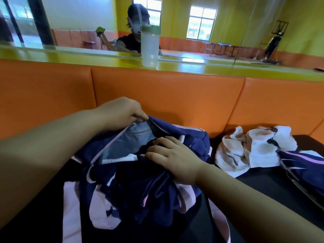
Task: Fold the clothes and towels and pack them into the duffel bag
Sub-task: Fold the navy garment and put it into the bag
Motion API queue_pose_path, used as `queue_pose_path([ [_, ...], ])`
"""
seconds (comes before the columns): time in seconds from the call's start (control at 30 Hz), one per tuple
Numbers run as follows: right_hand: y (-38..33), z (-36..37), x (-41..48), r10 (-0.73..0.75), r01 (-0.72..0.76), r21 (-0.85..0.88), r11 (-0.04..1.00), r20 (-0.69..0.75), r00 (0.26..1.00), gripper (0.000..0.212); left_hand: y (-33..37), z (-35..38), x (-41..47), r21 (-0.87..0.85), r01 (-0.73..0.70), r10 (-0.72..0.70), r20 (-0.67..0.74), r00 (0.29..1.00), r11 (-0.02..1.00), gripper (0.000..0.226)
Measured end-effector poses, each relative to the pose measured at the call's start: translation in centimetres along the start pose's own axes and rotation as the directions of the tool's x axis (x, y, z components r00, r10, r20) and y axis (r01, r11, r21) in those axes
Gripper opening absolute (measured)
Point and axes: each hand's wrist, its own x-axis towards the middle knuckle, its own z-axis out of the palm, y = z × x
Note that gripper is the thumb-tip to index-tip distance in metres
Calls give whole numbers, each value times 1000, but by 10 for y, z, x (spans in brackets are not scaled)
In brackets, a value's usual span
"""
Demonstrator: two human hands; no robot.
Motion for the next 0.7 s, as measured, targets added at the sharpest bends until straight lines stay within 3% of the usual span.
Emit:
queue_pose_path([
  [0.13, -4, 7, -6, 198, -204, 33, 978, 144, 970, 93, -2, 0, -8, -46, 14, -17, -59, 998, 999, 25],
  [0.33, -14, -2, 15, 517, -509, -92, 856, 193, 834, 92, 6, 7, -8, -67, -3, -1, -65, 998, 998, 31],
  [0.43, -19, -4, 25, 596, -577, -151, 803, 215, 773, 88, 7, 4, -8, -60, -7, 1, -90, 996, 998, 34],
  [0.5, -25, -5, 29, 569, -527, -214, 823, 292, 769, 86, 5, 2, -9, -49, -2, -2, -85, 996, 999, 37],
  [0.6, -35, -6, 26, 380, -307, -234, 922, 403, 833, 83, 3, 3, -11, -44, -5, 1, -98, 995, 999, 37],
  [0.7, -32, -5, 13, 140, -66, -215, 974, 345, 928, 79, 0, 9, -10, -47, -4, -2, -138, 990, 999, 31],
])
